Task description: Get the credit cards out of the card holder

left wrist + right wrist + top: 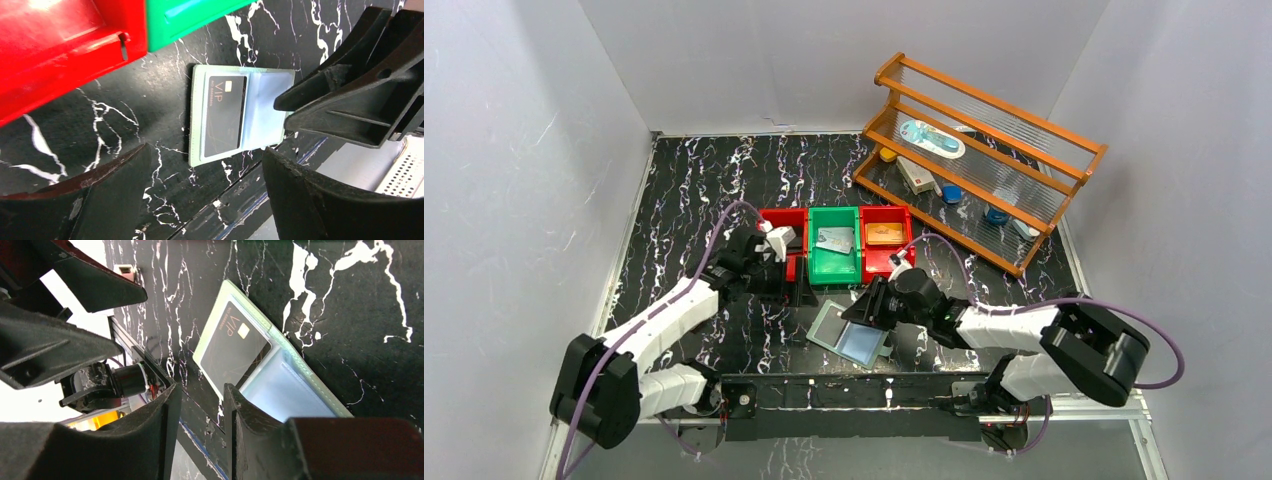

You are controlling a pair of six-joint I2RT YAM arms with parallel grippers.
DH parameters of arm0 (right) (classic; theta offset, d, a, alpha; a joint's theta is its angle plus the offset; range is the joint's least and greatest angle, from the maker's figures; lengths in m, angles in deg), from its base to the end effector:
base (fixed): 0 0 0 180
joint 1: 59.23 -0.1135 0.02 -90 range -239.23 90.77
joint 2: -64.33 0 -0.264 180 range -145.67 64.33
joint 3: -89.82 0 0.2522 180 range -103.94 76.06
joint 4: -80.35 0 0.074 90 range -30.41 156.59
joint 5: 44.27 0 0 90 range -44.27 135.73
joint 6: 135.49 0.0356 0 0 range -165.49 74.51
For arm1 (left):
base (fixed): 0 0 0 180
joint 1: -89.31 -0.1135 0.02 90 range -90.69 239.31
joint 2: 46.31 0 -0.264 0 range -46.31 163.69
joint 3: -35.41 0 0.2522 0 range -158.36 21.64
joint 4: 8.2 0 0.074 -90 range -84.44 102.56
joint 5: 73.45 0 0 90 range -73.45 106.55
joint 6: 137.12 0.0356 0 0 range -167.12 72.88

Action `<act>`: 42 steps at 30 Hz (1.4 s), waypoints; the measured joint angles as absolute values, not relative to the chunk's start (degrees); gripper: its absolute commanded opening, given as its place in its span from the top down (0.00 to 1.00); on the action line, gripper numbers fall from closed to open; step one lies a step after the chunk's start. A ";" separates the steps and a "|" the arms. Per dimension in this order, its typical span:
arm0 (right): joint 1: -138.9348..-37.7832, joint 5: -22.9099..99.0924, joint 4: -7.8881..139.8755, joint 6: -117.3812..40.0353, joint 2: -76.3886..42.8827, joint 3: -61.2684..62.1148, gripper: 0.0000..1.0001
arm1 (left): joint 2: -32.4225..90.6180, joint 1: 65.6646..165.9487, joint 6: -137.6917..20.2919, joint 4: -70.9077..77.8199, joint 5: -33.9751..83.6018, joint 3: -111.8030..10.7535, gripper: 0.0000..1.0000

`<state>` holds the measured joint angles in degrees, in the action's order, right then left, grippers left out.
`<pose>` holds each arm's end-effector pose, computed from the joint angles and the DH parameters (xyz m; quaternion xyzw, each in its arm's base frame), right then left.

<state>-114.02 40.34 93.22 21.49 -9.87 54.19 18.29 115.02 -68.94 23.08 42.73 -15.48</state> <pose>0.1379 0.2012 0.1628 0.0649 0.8436 0.4838 0.2239 0.1974 -0.1125 0.2173 0.1172 0.8964 -0.3417 0.2569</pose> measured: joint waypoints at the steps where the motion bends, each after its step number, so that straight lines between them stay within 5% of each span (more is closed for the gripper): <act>1: -114.04 40.10 93.62 21.89 -10.61 54.19 0.57 | 19.08 116.01 -69.43 22.88 42.59 -15.48 0.22; 13: -115.59 36.54 97.79 24.71 -20.40 52.97 0.60 | 24.52 124.20 -74.82 19.69 36.23 -15.13 0.30; 42: -116.79 42.42 95.80 31.90 -21.32 53.86 0.65 | 31.34 127.37 -75.30 12.78 39.05 -14.26 0.46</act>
<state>-116.79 42.42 95.80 31.90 -21.32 53.86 31.34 127.37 -75.30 12.78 39.05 -14.26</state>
